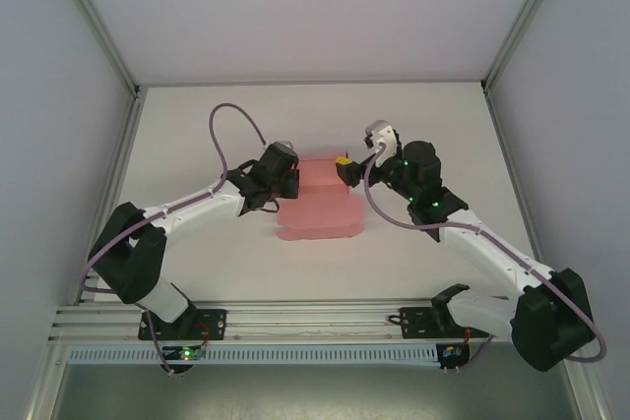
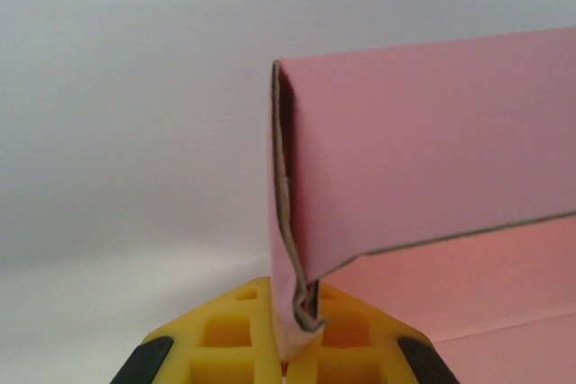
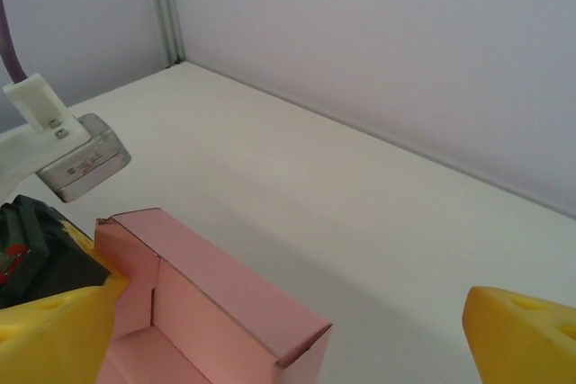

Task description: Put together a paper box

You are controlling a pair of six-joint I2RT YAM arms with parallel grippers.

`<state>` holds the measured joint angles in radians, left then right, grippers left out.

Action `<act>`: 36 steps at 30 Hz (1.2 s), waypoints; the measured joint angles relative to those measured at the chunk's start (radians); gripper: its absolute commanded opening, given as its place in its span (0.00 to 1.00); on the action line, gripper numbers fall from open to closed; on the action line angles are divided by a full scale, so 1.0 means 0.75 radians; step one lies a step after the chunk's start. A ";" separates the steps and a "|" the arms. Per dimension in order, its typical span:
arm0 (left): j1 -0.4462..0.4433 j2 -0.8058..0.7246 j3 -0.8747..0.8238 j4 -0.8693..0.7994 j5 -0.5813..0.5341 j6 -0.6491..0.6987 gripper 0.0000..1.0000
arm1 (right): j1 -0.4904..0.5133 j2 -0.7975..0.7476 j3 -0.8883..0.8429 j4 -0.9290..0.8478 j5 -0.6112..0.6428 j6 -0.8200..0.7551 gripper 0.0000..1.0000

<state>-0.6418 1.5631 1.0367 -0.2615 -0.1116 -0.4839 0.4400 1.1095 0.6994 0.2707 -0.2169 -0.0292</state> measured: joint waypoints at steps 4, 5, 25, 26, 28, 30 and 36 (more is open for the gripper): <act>0.000 0.000 0.064 -0.034 0.046 0.315 0.00 | -0.053 -0.126 -0.023 -0.070 0.061 0.098 0.98; 0.000 0.000 0.078 -0.043 0.050 0.402 0.00 | -0.070 -0.158 -0.028 -0.087 0.075 0.120 0.98; -0.152 0.294 0.590 -0.722 -0.215 1.969 0.00 | -0.231 -0.537 -0.172 -0.318 0.149 0.286 0.98; -0.171 0.339 0.601 -0.731 -0.262 2.021 0.00 | -0.234 -0.540 -0.174 -0.322 0.149 0.286 0.98; -0.205 0.437 0.644 -0.759 -0.348 2.113 0.00 | -0.240 -0.551 -0.179 -0.338 0.150 0.286 0.98; -0.225 0.523 0.698 -0.777 -0.415 2.182 0.00 | -0.244 -0.565 -0.180 -0.351 0.150 0.286 0.98; -0.259 0.684 0.780 -0.764 -0.521 2.339 0.00 | -0.261 -0.620 -0.190 -0.369 0.151 0.286 0.98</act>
<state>-0.8360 2.0762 1.6218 -0.8345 -0.5026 1.2701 0.2440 0.6445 0.5568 -0.0059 -0.1040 0.1852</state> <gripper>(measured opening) 0.052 0.983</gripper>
